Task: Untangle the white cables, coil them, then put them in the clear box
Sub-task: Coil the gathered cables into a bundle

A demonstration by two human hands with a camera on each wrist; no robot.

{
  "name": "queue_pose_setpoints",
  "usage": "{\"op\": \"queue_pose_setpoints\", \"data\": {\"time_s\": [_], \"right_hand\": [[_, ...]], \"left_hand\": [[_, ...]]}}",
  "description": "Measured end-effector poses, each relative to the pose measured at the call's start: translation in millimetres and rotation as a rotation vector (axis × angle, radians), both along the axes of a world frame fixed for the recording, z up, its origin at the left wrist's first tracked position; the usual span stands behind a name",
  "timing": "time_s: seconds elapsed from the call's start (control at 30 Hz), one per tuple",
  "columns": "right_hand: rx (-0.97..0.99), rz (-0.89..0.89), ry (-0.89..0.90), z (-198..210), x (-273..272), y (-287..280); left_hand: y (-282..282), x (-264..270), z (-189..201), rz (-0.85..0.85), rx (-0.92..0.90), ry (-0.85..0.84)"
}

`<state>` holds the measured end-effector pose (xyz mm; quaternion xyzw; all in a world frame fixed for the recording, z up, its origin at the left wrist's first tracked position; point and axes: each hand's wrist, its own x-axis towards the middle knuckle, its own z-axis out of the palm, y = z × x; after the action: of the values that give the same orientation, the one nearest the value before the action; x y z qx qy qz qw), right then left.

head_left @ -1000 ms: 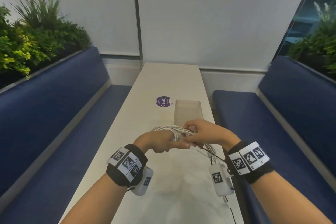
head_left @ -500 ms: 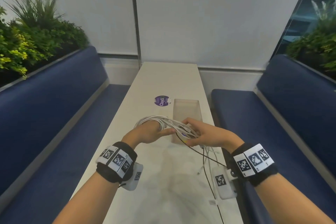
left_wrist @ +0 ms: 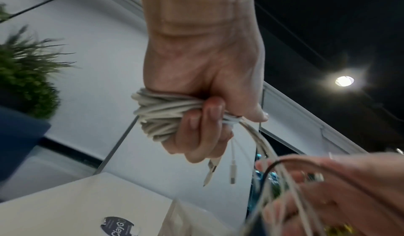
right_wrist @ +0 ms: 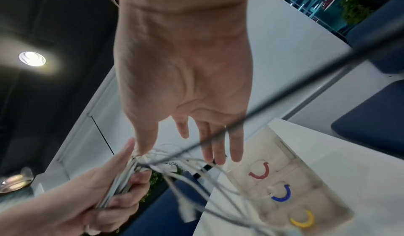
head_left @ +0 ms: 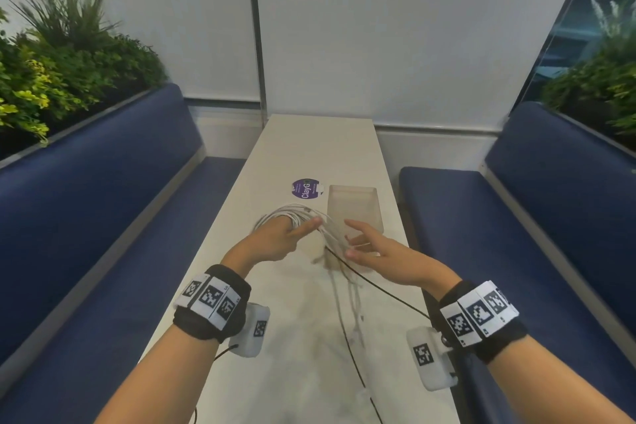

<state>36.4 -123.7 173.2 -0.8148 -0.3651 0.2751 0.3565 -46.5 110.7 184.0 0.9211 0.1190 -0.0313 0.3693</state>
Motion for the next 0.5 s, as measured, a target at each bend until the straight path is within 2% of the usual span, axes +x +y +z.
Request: {"op": "queue_pose_setpoints", "data": {"time_s": [0.13, 0.3, 0.4, 0.5], "right_hand": [[-0.048, -0.031, -0.007, -8, 1, -17], [-0.156, 0.037, -0.099, -12, -1, -29], [-0.066, 0.009, -0.225, -7, -7, -14], [0.129, -0.052, -0.257, 9, -13, 12]], "left_hand": [[19, -1, 6, 0.149, -0.183, -0.035], [25, -3, 13, 0.152, -0.25, -0.079], [8, -9, 24, 0.053, -0.226, -0.113], [-17, -15, 35, -0.173, -0.194, -0.203]]}}
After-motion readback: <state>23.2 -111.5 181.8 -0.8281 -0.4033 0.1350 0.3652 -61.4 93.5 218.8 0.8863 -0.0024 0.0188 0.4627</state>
